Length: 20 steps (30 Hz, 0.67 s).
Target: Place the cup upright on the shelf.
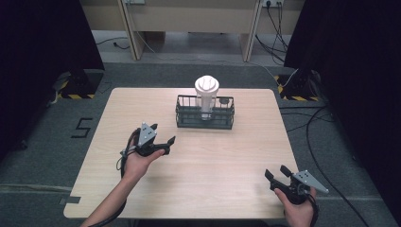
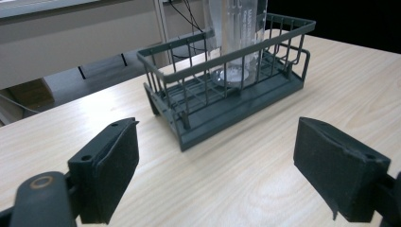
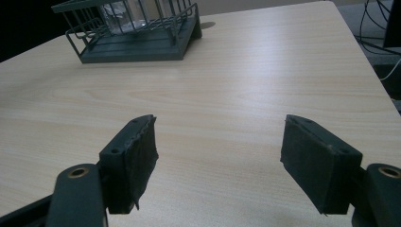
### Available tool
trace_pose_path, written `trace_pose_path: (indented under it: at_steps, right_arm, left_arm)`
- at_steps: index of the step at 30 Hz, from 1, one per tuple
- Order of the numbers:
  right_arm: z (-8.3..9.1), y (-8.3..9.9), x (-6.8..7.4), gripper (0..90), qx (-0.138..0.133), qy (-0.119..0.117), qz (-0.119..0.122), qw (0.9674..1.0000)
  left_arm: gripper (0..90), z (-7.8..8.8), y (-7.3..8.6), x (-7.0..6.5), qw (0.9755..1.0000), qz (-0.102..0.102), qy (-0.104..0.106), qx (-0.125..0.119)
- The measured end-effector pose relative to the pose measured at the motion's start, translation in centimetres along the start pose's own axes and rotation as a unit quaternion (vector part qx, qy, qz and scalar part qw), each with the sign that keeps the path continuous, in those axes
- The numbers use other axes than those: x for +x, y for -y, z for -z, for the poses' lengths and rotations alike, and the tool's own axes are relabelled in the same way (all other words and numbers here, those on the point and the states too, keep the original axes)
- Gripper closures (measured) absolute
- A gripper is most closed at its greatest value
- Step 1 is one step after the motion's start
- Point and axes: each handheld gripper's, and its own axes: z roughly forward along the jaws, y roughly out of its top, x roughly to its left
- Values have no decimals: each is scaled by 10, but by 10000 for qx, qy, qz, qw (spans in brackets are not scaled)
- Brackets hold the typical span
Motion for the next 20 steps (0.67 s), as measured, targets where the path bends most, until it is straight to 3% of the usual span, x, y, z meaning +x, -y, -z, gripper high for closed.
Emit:
trace_pose_path:
  at_steps: [7, 14, 17, 20]
  right_arm:
    - [0, 0, 0, 279, 6, 3, 7, 10000]
    - [0, 0, -1, 280, 22, -4, -15, 10000]
    - [0, 0, -1, 279, 7, 12, -32, 10000]
    - [0, 0, 0, 278, 14, 11, -3, 10000]
  left_arm:
    - [147, 17, 16, 2, 10000, 44, -70, 34]
    - [152, 39, 40, 3, 9995, 54, -292, -58]
    - [166, 50, 52, 7, 9985, 322, -418, -124]
    - [163, 56, 56, 8, 9977, 451, -483, -144]
